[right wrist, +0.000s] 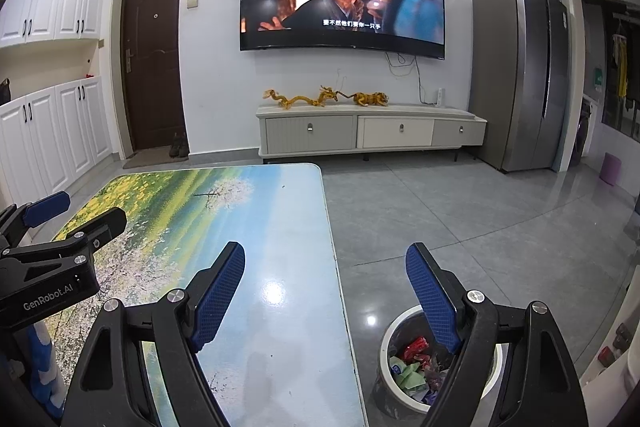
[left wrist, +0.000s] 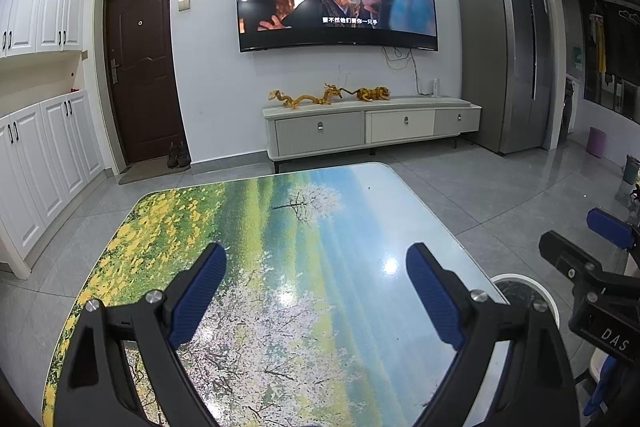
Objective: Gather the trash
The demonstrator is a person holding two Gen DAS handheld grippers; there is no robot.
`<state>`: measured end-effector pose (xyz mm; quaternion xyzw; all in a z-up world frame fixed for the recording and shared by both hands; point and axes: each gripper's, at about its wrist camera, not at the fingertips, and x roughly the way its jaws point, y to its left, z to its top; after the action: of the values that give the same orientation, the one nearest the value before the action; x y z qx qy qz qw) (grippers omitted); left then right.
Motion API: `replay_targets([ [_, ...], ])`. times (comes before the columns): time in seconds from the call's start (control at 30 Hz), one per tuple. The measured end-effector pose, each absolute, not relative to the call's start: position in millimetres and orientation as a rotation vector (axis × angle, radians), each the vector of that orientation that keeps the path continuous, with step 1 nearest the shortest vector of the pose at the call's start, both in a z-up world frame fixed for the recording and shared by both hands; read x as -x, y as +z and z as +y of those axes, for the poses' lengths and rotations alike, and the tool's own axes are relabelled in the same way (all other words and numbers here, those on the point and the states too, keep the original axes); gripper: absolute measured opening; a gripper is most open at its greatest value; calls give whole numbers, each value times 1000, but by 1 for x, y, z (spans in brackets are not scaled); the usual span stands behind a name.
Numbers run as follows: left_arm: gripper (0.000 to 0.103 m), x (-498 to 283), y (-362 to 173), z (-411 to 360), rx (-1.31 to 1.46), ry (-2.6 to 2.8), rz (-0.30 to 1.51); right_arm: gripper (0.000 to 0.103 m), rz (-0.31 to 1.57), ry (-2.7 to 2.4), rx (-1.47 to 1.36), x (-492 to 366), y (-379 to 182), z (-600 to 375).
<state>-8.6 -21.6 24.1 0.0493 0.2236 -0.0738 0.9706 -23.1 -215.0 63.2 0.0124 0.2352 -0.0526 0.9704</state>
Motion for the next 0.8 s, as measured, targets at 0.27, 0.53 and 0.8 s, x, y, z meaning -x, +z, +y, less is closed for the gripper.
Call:
replay_targets([
  [0.27, 91, 10, 24, -23, -103, -155, 452, 82, 477, -106, -27, 24, 62, -215],
  [0.53, 91, 11, 23, -26, -109, -163, 454, 82, 483, -109, -29, 25, 60, -216],
  [0.8, 91, 9, 21, -28, -113, -167, 468, 82, 492, -114, -33, 25, 57, -217],
])
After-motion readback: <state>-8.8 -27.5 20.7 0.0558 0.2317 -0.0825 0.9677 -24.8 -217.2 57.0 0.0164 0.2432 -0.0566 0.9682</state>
